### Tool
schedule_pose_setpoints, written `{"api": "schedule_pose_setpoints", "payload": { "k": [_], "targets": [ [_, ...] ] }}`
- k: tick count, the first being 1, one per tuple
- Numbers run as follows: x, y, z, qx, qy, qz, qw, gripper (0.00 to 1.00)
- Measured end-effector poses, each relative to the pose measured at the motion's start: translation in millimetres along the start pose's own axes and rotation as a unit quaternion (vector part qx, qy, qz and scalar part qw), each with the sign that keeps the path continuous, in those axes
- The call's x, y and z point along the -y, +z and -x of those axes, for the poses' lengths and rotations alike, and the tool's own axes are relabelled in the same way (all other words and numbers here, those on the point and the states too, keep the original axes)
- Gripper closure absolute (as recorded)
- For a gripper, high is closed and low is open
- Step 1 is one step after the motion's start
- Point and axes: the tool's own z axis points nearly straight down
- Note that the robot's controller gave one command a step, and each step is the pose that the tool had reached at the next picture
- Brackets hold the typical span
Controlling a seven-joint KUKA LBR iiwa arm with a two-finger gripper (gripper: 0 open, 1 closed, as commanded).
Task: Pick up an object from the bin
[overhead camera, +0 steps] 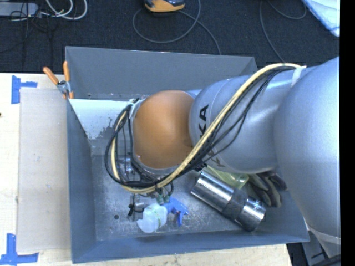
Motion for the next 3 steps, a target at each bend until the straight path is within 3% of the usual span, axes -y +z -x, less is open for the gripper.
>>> {"api": "schedule_pose_setpoints", "payload": {
  "k": [1,2,3],
  "targets": [
    [18.6,13.7,-4.2,-0.0017,-0.178,0.0,0.9841,0.0],
    [45.5,3.4,-4.9,-0.001,-0.207,0.0,0.9783,0.0],
    [63.9,40.3,-10.9,-0.0021,-0.139,0.0,0.9903,0.0]
  ]
}}
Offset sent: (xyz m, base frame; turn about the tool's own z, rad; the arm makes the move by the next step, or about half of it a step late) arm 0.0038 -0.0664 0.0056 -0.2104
